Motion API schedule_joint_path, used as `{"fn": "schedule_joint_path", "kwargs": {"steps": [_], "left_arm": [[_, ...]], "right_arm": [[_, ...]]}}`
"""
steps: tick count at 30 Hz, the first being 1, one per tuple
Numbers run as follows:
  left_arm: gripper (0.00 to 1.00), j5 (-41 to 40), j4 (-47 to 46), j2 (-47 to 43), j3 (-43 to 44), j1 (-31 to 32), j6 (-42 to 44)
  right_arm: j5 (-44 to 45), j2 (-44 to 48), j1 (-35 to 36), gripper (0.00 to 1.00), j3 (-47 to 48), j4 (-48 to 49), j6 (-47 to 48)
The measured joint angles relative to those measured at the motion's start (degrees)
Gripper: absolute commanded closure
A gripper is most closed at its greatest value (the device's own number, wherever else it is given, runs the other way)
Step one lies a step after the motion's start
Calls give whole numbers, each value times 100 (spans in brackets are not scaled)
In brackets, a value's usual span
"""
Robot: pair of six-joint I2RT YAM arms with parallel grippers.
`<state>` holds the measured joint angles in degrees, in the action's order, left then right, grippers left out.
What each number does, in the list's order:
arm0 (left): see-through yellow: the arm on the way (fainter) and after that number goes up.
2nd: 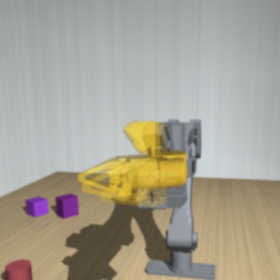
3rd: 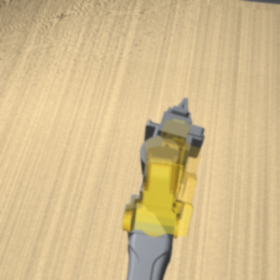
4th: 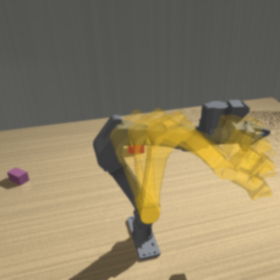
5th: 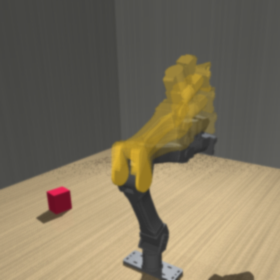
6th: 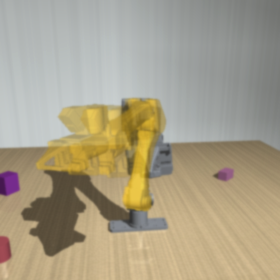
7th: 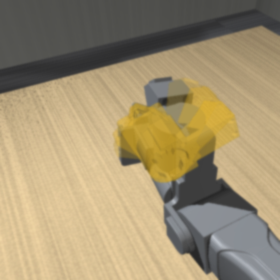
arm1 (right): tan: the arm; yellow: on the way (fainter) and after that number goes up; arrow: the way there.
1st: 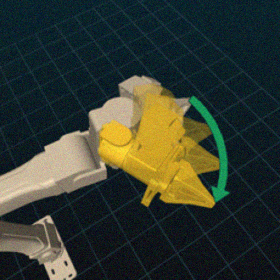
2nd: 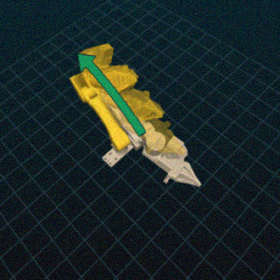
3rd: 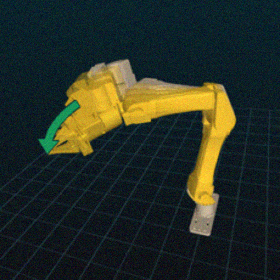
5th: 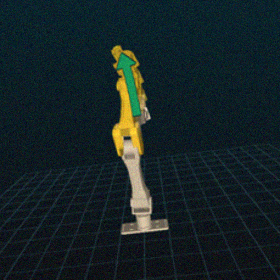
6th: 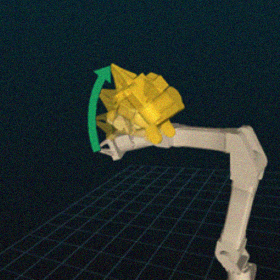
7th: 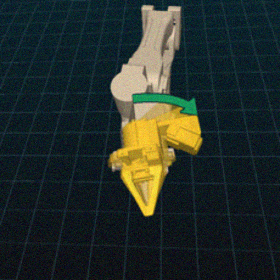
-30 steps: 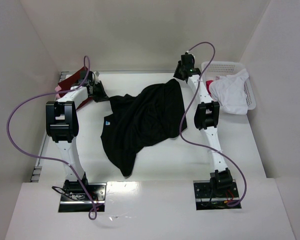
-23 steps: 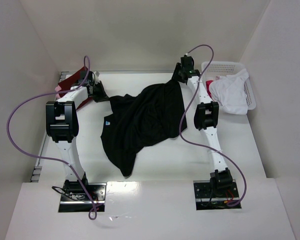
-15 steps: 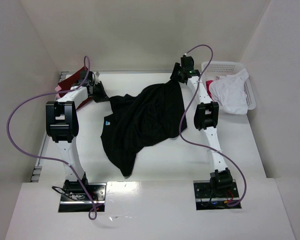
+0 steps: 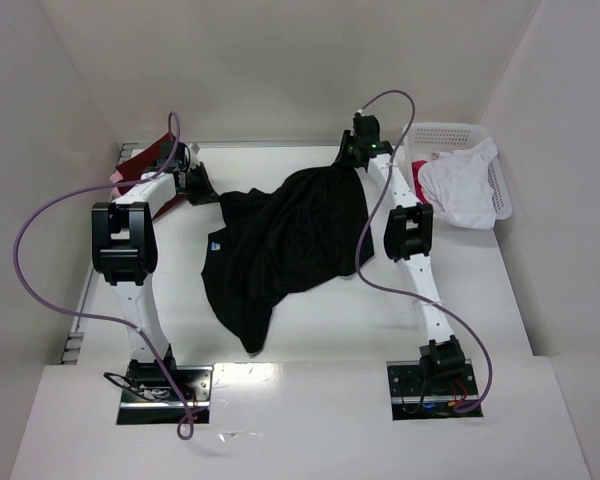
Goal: Fold and stack the t-shirts
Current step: Flatten out the tshirt
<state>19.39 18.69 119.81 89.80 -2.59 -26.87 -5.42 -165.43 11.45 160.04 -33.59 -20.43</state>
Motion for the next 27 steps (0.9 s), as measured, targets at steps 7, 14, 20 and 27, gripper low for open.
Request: {"fn": "schedule_joint_path", "kwargs": {"steps": [7, 14, 20, 27], "left_arm": [[100, 3, 21, 0, 2, 0, 0], [100, 16, 65, 0, 143, -40, 2], [100, -55, 374, -2, 928, -244, 159], [100, -263, 612, -275, 2196, -523, 401]], "right_arm": [[256, 14, 70, 100, -41, -27, 92], [645, 110, 70, 100, -41, -228, 109], [932, 635, 67, 100, -36, -383, 180], [1077, 2010, 10, 100, 209, -460, 230]]}}
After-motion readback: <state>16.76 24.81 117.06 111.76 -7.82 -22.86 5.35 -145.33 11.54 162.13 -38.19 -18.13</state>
